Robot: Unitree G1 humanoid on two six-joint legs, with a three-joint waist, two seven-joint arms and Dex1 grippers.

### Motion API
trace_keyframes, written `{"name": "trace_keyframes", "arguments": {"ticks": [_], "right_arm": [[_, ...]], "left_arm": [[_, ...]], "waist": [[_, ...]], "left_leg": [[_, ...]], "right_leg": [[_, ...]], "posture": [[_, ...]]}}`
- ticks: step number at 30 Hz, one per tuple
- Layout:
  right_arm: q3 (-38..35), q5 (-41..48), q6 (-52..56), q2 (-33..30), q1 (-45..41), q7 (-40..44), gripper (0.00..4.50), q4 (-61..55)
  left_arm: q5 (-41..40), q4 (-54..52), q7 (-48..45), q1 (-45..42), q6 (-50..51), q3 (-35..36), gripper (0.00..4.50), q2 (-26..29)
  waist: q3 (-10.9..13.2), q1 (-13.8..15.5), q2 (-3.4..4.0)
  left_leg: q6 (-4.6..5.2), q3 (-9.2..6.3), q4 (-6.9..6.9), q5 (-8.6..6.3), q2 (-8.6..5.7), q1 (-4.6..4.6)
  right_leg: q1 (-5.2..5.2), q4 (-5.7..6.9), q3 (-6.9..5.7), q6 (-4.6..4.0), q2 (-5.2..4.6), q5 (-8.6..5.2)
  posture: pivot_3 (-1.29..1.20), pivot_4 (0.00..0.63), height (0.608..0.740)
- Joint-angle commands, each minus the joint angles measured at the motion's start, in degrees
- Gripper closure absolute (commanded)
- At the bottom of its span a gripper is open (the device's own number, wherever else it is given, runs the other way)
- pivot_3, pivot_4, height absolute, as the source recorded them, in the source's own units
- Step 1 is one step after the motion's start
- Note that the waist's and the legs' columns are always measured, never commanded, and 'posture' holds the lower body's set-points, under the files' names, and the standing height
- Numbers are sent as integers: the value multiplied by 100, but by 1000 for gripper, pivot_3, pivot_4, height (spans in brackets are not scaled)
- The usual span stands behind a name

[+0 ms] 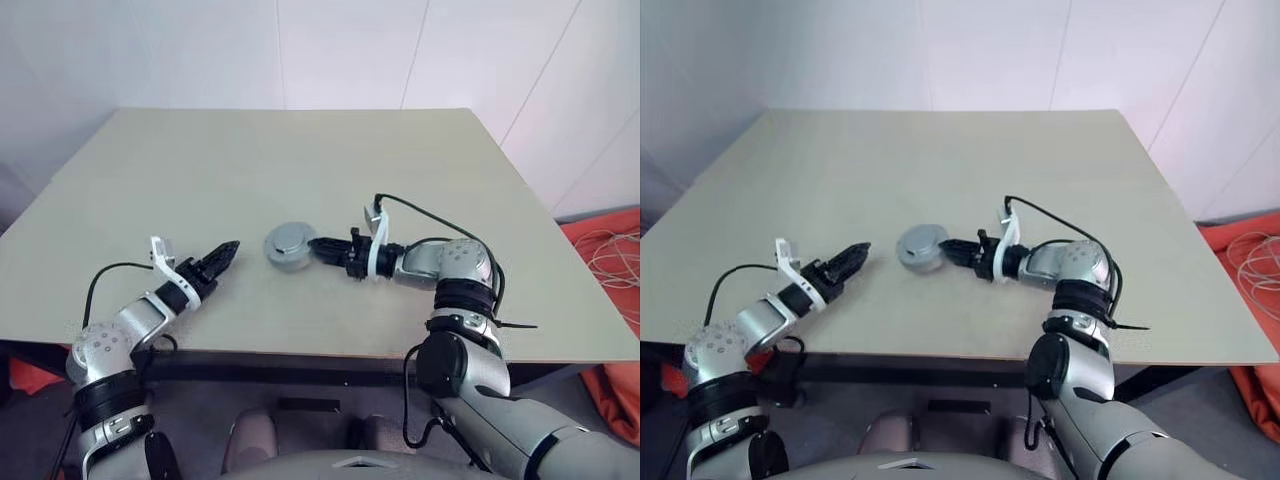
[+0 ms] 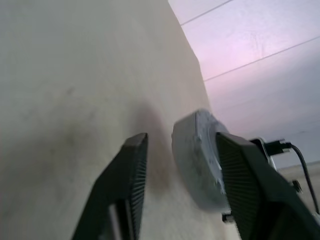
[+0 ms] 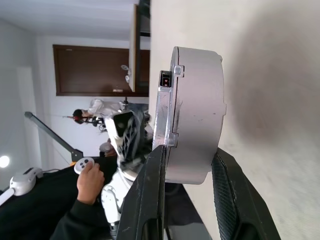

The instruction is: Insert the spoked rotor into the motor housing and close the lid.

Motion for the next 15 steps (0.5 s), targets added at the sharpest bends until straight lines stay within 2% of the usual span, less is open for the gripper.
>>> {"name": "trace_keyframes", "arguments": {"ticks": [1,5,10,15], "right_arm": [[-143,470,138,47,-271,85,3396,-291],[-78,632,145,54,-261,57,3396,-337],[122,959,145,104,-191,43,3396,-441],[323,1343,145,136,-66,-46,3396,-520]], "left_arm": [[-645,-36,209,-30,199,177,1155,-91],[-1612,141,689,-143,421,372,0,-344],[-2449,186,1147,-193,570,119,0,-453],[-2746,199,1371,-252,357,-173,0,-511]], "waist": [[0,15,0],[0,72,-1],[0,92,-1],[0,91,-2]], "left_leg": [[0,0,1,0,0,3],[0,0,4,0,0,3],[0,-1,1,0,0,-4],[0,-1,1,0,0,-4]], "right_leg": [[5,0,0,0,0,0],[6,-3,1,2,0,0],[2,-4,0,2,2,0],[4,-3,0,3,2,0]], "posture": [[0,0,740],[0,0,740],[0,0,740],[0,0,740]]}}
